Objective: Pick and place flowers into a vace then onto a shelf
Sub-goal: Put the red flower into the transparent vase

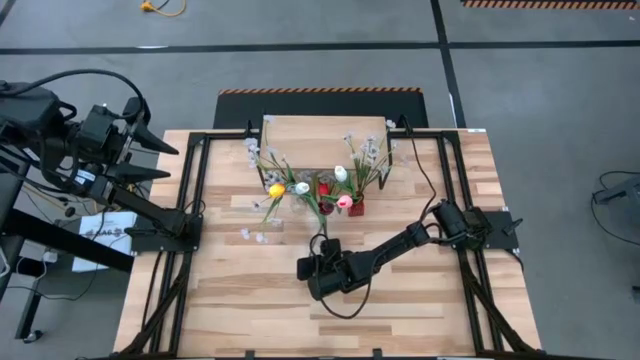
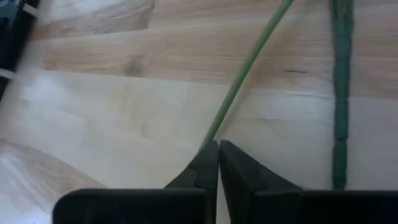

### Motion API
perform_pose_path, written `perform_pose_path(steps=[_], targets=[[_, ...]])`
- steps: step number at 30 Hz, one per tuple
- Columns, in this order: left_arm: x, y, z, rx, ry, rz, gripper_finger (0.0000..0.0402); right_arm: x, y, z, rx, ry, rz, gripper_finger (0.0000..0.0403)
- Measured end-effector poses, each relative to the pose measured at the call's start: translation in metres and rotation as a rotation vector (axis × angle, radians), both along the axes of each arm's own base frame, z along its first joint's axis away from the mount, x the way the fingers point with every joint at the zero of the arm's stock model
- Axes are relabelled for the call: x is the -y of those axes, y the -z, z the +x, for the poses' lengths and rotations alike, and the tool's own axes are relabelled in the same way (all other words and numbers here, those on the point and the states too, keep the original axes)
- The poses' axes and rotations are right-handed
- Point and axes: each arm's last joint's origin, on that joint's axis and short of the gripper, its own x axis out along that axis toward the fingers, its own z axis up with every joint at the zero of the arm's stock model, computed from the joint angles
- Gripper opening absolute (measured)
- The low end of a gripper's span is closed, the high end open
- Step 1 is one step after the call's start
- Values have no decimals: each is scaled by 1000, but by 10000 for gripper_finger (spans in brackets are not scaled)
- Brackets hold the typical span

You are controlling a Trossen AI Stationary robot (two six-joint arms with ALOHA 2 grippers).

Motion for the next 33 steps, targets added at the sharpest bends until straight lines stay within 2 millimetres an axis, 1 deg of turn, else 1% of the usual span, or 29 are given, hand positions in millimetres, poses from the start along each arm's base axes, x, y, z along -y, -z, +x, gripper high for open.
perform_pose_path(steps=[4,12,17,23,28,30,33], targets=[[0,0,0,0,0,1,193,2,-1,3,9,-15,-5,29],[0,0,0,0,0,2,193,1,-2,5,36,-14,0,88],[0,0,0,1,2,9,193,1,-3,8,67,-15,11,109],[0,0,0,1,2,9,193,5,-3,7,49,10,21,113],[0,0,0,1,2,9,193,13,-3,7,17,24,24,113],[0,0,0,1,2,9,193,16,6,8,-5,30,36,110],[1,0,0,0,20,5,193,18,15,12,21,71,107,96]])
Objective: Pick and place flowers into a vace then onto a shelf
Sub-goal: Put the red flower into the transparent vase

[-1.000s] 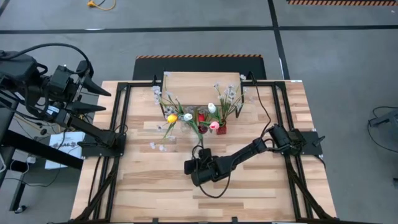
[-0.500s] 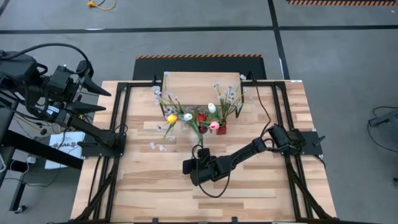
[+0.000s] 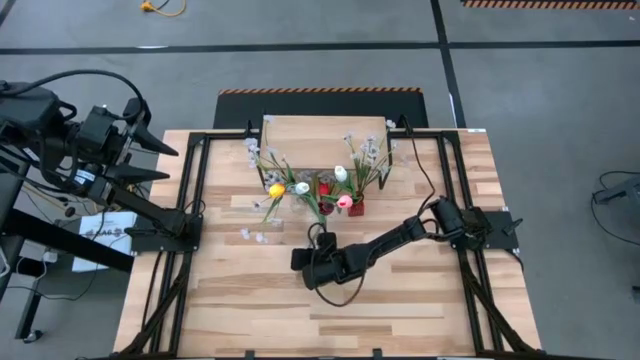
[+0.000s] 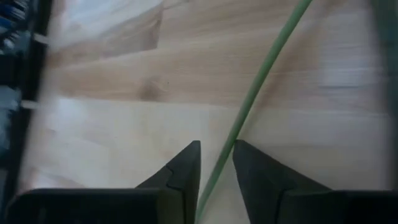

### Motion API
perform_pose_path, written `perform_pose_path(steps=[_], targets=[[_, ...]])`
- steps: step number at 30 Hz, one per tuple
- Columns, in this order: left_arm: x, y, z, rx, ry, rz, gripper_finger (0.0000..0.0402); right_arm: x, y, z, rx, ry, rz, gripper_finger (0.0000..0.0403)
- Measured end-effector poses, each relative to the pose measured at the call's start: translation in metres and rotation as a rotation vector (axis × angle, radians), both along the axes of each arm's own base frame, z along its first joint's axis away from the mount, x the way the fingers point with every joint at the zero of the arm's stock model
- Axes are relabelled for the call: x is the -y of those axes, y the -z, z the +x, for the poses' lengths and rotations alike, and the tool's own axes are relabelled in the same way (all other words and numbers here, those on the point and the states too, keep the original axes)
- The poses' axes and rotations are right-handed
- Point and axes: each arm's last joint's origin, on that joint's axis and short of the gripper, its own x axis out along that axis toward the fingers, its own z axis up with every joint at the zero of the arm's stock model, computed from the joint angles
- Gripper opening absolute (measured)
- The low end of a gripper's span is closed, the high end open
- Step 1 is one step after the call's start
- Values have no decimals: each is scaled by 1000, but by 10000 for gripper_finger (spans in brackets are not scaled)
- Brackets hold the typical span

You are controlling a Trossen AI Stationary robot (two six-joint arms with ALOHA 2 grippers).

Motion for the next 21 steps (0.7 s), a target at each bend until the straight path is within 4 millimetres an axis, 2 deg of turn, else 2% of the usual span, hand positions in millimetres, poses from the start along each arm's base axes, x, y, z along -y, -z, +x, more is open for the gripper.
perform_pose_path(steps=[9,21], targets=[[0,0,0,-1,14,-3,193,-6,5,5,-20,8,90,10],[0,0,0,-1,14,-2,193,-15,-7,10,-76,38,16,1]])
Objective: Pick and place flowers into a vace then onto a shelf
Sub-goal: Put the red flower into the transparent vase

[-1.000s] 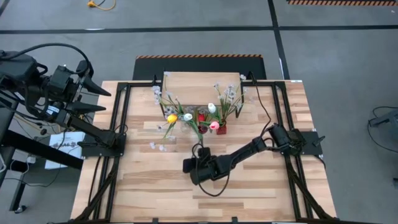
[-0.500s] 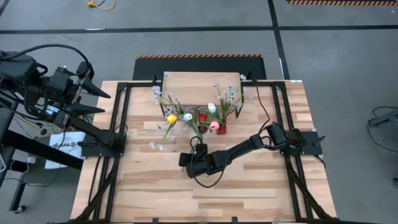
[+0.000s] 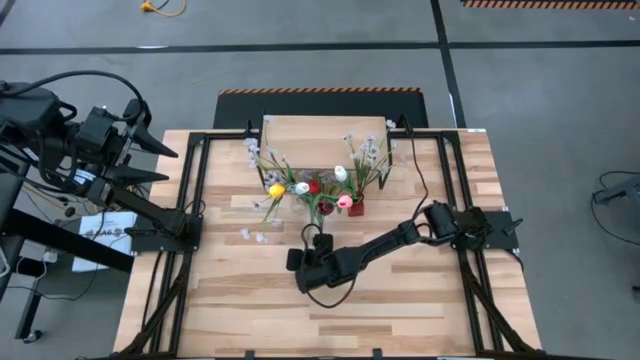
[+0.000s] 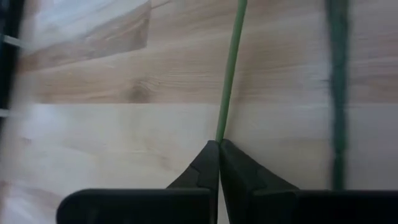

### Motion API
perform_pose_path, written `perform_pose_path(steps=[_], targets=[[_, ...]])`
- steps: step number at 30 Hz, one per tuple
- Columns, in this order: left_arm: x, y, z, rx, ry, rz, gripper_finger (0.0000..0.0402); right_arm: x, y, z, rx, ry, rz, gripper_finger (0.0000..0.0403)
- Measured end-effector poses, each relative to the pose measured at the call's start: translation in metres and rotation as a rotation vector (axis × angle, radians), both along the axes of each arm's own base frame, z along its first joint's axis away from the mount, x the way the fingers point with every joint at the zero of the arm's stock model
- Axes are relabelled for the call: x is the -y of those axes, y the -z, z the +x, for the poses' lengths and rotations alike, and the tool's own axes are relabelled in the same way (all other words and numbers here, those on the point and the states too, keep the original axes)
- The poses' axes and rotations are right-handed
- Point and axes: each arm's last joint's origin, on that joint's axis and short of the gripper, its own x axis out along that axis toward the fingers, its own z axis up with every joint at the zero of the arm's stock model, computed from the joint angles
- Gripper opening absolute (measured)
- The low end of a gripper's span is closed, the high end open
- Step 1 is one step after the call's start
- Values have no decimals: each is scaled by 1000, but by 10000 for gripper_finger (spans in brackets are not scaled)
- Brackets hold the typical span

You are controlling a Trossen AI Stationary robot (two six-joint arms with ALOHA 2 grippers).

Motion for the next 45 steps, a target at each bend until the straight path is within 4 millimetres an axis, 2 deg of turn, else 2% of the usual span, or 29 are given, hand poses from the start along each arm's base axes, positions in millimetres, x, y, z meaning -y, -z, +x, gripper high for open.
perform_pose_path(steps=[11,21,27,30,37,45], targets=[[0,0,0,0,0,0,193,-10,-33,-2,-168,-19,-108,0],[0,0,0,2,-1,-1,193,-38,-68,-11,-205,-48,-135,0],[0,0,1,0,-1,-1,193,-61,-91,-21,-250,-115,-92,0],[0,0,1,0,-8,-8,193,-73,-101,-27,-295,-203,-58,0],[-1,-2,2,12,-63,-51,193,-101,-127,-34,-360,-579,10,0],[0,-11,11,83,-111,-139,193,-124,-178,-62,-401,-941,-77,0]])
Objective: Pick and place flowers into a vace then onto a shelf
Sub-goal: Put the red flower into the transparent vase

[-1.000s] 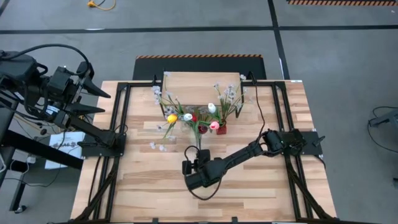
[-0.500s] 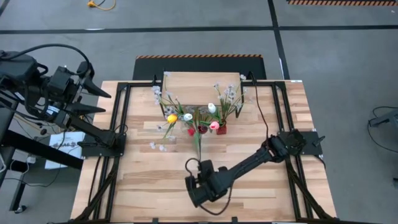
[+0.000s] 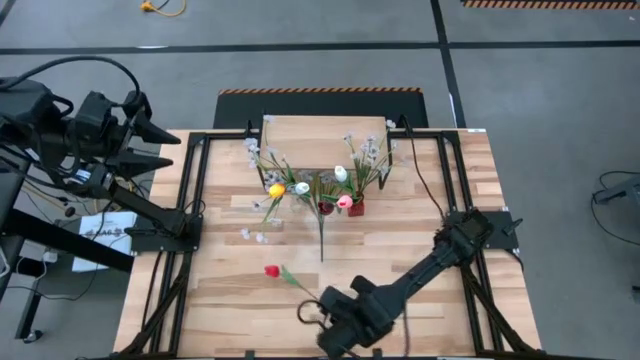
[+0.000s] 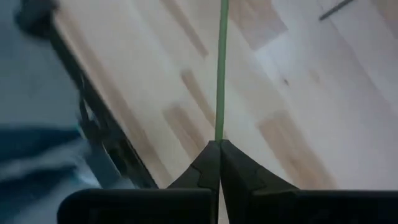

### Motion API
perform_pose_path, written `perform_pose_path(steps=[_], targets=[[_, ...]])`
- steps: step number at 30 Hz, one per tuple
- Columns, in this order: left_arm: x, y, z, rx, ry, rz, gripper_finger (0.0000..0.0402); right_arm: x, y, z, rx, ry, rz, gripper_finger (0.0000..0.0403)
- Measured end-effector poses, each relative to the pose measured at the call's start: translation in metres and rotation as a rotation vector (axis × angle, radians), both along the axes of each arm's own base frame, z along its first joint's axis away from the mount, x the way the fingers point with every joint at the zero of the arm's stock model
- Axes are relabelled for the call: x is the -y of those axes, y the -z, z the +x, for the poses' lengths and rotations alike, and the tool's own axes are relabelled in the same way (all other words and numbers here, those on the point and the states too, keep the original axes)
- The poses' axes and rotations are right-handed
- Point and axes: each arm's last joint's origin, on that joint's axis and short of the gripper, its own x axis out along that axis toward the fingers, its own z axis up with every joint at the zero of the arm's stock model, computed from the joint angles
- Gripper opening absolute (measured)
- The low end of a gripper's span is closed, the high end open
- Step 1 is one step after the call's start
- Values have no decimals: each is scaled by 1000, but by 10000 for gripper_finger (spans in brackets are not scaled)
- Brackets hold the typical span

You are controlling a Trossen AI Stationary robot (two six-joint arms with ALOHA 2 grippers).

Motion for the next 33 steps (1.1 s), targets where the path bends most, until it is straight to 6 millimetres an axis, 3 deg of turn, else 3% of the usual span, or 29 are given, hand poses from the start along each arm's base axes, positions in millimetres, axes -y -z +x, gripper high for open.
perform_pose_path(steps=[5,8,16,22,26,31,33], targets=[[4,1,13,-20,1,16,193,3,-26,-35,-106,-254,-122,0],[7,2,24,-44,25,17,193,10,-51,-47,-62,-310,-116,0],[19,6,46,-96,240,21,193,16,-119,-71,315,-318,-99,0],[20,6,47,-102,234,23,193,17,-160,-89,578,-331,-169,0],[19,6,47,-100,209,28,193,25,-167,-96,572,-335,-175,0],[19,6,47,-103,208,28,193,39,-147,-107,247,-265,-75,0],[19,7,47,-106,209,29,193,40,-137,-102,151,-222,-25,3]])
